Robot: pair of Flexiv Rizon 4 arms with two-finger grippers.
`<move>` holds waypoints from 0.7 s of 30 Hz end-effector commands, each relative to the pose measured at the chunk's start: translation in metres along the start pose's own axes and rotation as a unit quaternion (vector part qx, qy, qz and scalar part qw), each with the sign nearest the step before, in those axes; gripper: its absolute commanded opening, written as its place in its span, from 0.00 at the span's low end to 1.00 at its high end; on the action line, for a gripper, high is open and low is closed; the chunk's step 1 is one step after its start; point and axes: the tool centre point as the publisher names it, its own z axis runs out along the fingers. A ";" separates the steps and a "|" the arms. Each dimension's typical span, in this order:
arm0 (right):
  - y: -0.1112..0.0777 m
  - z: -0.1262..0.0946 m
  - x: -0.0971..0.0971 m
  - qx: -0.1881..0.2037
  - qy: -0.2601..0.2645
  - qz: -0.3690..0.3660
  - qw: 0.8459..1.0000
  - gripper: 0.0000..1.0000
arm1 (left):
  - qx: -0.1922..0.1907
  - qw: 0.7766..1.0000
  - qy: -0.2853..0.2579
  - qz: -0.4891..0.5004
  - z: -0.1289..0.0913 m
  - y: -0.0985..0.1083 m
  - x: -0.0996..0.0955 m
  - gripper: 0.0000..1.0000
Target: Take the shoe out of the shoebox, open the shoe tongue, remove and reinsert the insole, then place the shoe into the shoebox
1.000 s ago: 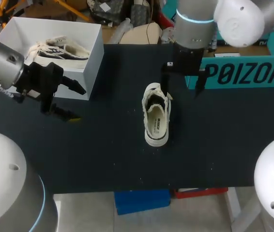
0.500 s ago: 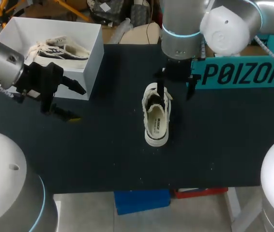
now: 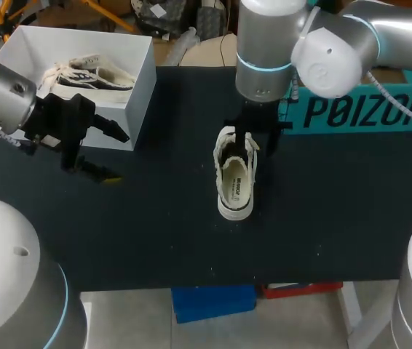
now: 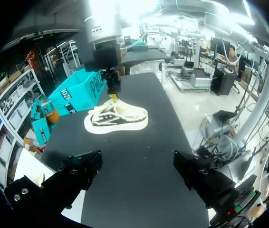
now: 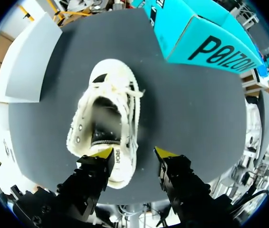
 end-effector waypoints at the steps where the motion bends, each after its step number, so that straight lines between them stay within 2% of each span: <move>1: 0.006 0.015 0.008 0.015 -0.006 -0.009 1.000 0.49 | -0.001 1.000 -0.001 0.001 0.000 0.000 0.001 1.00; 9: 0.009 0.032 0.010 0.034 -0.014 -0.020 0.999 0.47 | -0.001 1.000 -0.001 0.001 0.000 0.000 0.001 1.00; 21: 0.012 0.058 0.008 0.041 -0.014 -0.013 0.999 0.42 | -0.001 1.000 -0.001 0.001 0.000 0.000 0.001 1.00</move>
